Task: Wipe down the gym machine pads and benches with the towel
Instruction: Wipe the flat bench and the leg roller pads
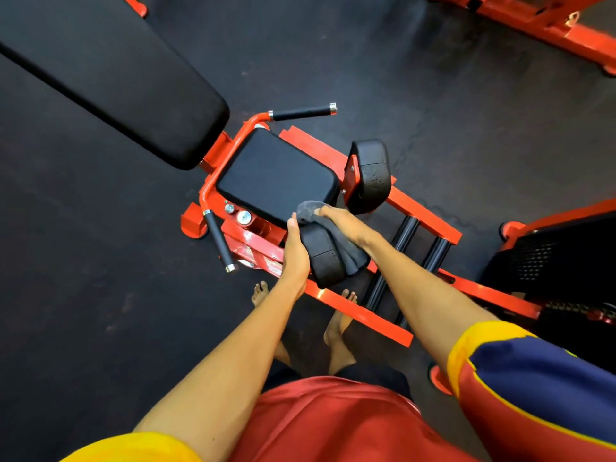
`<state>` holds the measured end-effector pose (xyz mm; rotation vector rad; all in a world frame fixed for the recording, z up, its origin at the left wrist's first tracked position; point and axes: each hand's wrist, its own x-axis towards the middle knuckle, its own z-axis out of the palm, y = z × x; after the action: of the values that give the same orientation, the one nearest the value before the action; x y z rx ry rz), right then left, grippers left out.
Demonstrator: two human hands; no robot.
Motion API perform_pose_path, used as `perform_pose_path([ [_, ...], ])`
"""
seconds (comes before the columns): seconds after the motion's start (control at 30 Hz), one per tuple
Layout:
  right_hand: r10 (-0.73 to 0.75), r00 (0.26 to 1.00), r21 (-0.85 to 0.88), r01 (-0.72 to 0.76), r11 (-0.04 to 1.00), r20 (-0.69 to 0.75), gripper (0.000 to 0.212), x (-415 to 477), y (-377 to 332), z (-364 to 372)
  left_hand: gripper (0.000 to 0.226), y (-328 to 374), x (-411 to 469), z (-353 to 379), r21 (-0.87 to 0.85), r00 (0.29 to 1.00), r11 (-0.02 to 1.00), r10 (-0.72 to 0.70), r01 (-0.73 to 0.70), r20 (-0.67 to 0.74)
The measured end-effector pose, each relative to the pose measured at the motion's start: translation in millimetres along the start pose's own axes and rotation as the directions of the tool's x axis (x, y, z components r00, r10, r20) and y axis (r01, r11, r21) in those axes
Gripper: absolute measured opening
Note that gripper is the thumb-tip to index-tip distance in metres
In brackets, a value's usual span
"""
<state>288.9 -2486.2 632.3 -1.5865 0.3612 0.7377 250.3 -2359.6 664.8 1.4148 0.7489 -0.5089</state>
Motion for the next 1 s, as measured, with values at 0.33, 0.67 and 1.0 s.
perform_pose_path([
  [0.33,0.113,0.990,0.177,-0.097,0.979,-0.082,0.025,2.0,21.0,7.4,0.054,2.1,-6.1,-11.3,0.439,0.979,0.875,0.191,-0.204,0.074],
  [0.67,-0.009,0.948,0.335,0.121,0.934,-0.318,0.045,-53.6,44.3,34.3,0.039,28.8,-4.6,-11.9,0.801,0.893,0.405,0.286,-0.441,0.347],
  [1.0,0.290,0.905,0.622,-0.036,0.782,-0.312,0.061,-56.6,62.1,43.8,0.058,26.6,-7.3,-3.7,0.878,0.894,0.281,0.347,-0.389,0.285],
])
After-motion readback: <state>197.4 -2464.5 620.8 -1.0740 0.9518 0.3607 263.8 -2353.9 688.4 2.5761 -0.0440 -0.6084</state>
